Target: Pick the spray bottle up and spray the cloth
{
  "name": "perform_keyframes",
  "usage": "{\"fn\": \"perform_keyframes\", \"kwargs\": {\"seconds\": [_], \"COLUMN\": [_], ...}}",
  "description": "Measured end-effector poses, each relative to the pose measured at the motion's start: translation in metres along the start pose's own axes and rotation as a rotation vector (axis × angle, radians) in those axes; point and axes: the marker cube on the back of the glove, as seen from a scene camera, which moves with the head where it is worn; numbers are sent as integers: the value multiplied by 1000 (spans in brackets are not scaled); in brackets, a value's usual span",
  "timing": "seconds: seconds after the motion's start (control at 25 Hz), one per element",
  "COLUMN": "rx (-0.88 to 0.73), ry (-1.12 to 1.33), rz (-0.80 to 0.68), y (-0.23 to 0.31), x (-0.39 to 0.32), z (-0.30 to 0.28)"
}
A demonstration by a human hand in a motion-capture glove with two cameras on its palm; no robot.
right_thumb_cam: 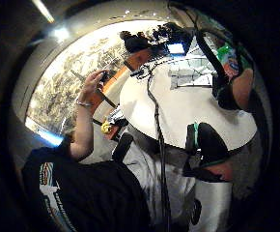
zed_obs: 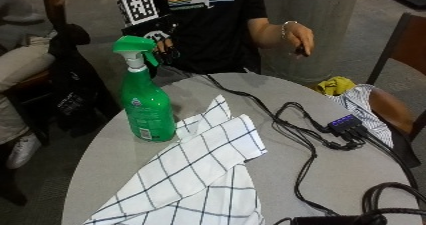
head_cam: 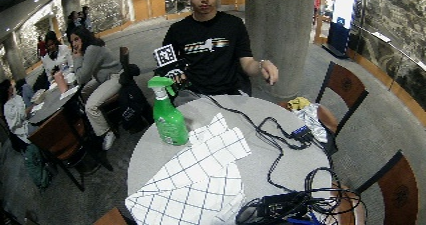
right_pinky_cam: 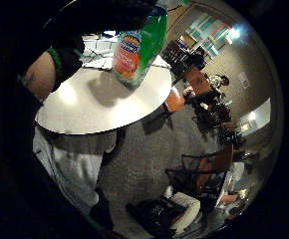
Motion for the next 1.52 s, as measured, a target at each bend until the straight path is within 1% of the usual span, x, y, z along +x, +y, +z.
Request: {"fn": "perform_keyframes", "kwargs": {"seconds": [0.56, 0.84, 0.92, 1.0, 1.12, 1.2, 1.36, 1.52], "rx": [-193, -320, -343, -295, -46, 81, 145, 135], "ry": [-48, -224, -326, -484, -775, -893, -922, -937], "rz": [49, 85, 140, 237, 366, 415, 480, 498], "y": [-13, -26, -26, -17, 1, 9, 12, 11], "x": [-10, -1, 5, 16, 39, 51, 65, 68], "z": [10, 9, 6, 6, 11, 15, 18, 21]}}
